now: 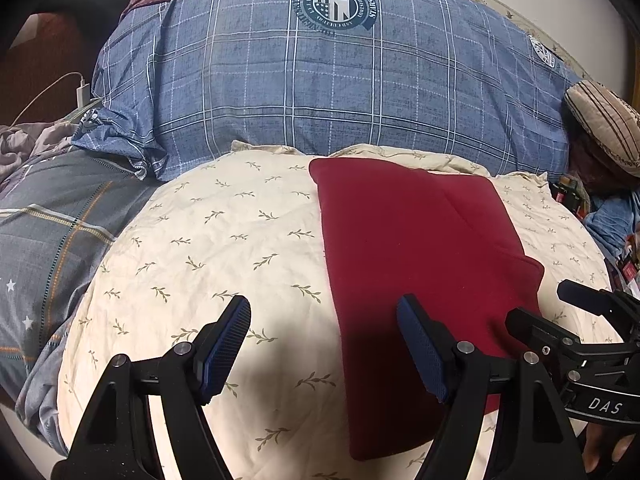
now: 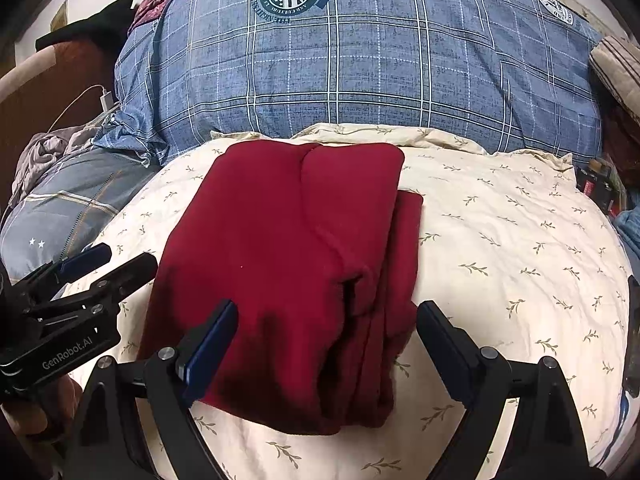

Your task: Fold small clothes

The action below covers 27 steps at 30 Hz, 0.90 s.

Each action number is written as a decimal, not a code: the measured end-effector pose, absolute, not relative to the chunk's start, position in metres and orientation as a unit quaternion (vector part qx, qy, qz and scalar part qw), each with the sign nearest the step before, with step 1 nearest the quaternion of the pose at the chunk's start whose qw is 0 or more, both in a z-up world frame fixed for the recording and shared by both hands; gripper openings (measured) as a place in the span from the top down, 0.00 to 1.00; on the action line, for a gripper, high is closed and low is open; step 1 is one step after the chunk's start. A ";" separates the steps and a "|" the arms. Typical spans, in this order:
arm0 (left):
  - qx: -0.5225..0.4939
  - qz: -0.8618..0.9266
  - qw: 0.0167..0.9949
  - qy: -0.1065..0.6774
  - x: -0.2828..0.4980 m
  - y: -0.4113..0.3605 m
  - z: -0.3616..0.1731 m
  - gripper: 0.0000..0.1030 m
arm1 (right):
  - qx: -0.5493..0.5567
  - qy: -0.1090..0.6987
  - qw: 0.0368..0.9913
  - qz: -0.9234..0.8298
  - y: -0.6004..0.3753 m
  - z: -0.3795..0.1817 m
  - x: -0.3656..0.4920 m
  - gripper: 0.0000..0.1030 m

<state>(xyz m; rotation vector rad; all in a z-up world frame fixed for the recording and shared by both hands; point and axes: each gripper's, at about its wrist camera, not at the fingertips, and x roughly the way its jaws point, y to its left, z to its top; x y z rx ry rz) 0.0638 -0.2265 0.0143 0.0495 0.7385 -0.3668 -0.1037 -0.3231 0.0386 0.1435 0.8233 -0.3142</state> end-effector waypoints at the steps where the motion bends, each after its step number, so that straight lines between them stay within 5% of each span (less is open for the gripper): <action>1: 0.025 -0.178 0.916 0.359 0.064 -0.227 0.014 0.27 | 0.070 0.399 0.902 -0.151 -0.323 0.038 -0.104 0.11; 27: 0.031 -0.174 0.916 0.360 0.065 -0.229 0.013 0.27 | 0.065 0.407 0.899 -0.147 -0.318 0.034 -0.098 0.11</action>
